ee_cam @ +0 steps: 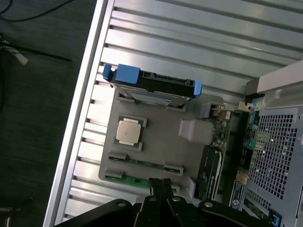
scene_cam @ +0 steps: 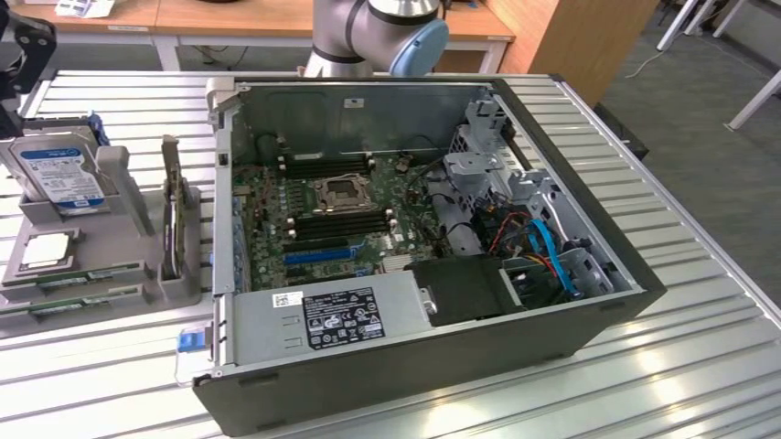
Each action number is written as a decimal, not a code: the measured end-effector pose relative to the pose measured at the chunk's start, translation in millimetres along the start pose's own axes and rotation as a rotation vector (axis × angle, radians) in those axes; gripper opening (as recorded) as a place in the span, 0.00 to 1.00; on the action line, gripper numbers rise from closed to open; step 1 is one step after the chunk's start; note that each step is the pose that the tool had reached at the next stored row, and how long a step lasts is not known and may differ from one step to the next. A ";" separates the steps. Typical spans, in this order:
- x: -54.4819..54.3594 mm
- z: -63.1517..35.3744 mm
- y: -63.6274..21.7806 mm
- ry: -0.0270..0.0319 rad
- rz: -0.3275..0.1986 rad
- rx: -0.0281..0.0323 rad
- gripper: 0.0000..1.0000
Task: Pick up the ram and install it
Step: 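Pick up the ram and move it above insertion slot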
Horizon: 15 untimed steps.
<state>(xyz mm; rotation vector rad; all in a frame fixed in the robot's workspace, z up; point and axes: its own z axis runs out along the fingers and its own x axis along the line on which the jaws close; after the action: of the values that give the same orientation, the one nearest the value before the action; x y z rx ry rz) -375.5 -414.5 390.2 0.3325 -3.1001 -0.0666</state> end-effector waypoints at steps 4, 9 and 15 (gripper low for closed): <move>0.0 0.0 0.0 0.0022 -0.054 0.0003 0.10; 0.0 0.0 0.0 0.0054 -0.127 0.0009 0.10; 0.0 0.0 0.0 0.0094 -0.222 0.0016 0.10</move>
<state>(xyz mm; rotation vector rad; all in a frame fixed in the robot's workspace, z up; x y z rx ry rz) -375.5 -414.5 390.1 0.6739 -3.0398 -0.0661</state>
